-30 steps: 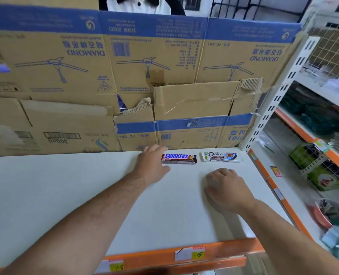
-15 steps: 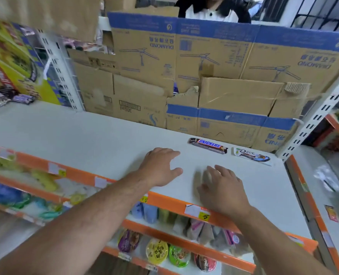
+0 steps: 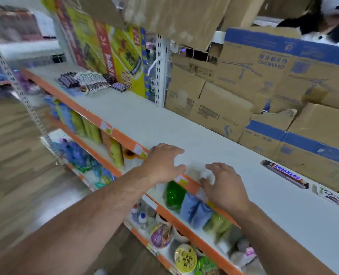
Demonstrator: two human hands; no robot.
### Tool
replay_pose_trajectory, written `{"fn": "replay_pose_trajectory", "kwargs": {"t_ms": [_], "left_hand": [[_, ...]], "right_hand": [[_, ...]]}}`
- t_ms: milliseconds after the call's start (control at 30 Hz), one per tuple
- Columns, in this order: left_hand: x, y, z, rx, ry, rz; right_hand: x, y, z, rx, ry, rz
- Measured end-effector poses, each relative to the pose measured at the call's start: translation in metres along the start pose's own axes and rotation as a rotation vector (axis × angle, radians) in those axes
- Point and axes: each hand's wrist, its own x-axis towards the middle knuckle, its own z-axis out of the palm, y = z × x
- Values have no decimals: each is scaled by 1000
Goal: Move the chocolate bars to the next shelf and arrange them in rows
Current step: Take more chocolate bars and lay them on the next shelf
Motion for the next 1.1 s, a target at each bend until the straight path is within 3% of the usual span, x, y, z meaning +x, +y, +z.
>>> {"fn": "replay_pose_trajectory", "kwargs": {"t_ms": [300,567,1100], "left_hand": [[11,-196,-79,83,47,-78],[19,-343,-146,-30,87,-190],[138,-521,-224,-35,120,-369]], "right_hand": [[104,-175,62,55,-20,-57],[197,-311,109,98,-90,-103],[421,-445,175,123,-192,-284]]}}
